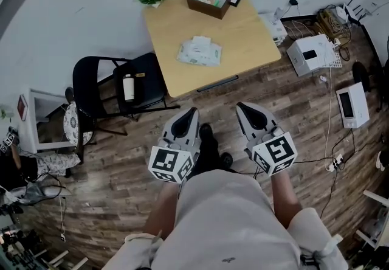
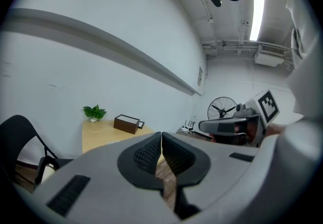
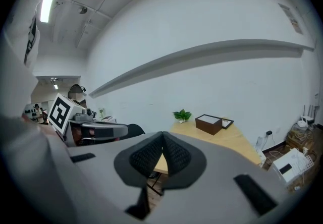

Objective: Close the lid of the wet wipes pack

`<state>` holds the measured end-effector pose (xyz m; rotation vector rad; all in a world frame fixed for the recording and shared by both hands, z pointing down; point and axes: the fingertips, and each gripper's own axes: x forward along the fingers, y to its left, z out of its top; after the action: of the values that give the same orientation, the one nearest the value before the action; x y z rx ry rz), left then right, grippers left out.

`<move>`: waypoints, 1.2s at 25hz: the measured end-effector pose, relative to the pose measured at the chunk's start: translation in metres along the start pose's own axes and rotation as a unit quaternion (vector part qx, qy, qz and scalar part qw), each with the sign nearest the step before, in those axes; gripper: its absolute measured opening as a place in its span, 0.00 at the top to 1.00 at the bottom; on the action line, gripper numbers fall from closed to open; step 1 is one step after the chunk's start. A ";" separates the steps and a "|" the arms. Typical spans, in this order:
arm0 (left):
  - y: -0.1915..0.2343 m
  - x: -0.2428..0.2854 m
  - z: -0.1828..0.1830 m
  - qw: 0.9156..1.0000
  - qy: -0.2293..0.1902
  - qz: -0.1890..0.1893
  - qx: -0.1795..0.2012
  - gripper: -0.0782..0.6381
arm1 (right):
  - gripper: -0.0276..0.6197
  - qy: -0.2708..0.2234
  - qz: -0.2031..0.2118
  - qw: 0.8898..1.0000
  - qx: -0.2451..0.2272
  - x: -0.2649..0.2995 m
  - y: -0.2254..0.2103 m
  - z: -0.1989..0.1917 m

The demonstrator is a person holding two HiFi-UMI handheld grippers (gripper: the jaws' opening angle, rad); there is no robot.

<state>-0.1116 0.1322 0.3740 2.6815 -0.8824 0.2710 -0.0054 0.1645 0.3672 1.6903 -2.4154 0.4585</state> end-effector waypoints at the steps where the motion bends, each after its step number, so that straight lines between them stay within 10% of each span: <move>1: 0.006 0.005 0.003 1.000 0.000 0.000 0.000 0.88 | 0.96 0.001 0.000 1.000 0.000 0.007 -0.003 0.002; 30: 0.101 0.078 0.041 0.998 -0.001 -0.056 0.024 0.77 | 0.74 0.010 -0.012 1.000 0.005 0.121 -0.031 0.037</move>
<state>-0.1073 -0.0020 0.3802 2.7641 -0.7331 0.2675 -0.0172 0.0348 0.3742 1.7091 -2.3795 0.4815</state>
